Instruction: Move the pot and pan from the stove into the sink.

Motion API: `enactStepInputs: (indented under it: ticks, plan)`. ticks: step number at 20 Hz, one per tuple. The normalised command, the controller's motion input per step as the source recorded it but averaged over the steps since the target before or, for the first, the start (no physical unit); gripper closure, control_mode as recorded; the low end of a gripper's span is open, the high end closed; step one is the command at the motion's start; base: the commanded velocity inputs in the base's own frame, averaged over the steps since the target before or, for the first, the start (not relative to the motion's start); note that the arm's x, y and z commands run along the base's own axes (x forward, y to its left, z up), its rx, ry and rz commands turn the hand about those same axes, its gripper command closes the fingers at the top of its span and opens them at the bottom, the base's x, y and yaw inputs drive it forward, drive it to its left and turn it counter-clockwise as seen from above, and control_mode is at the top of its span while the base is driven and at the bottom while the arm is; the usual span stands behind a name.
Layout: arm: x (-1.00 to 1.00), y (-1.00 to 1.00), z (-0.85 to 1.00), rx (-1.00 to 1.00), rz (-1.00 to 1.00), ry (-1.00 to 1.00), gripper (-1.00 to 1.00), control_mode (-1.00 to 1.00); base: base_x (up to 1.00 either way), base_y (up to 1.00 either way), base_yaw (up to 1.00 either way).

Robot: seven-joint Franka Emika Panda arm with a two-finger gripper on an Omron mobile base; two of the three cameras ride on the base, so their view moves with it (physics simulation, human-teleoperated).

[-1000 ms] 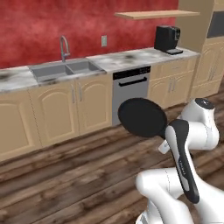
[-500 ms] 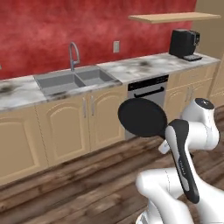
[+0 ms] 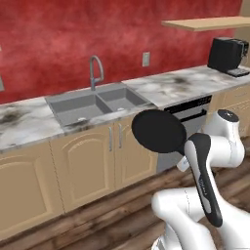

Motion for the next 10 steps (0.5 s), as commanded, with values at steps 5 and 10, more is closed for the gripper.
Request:
enactStepInputs:
  ticks: [5, 10]
  plan:
    - [0.00, 0.00, 0.00, 0.00, 0.00, 0.00, 1.00, 1.00, 0.70, 0.29, 0.00]
    - [0.00, 0.00, 0.00, 0.00, 0.00, 0.00, 1.00, 1.00, 0.04, 0.02, 0.00]
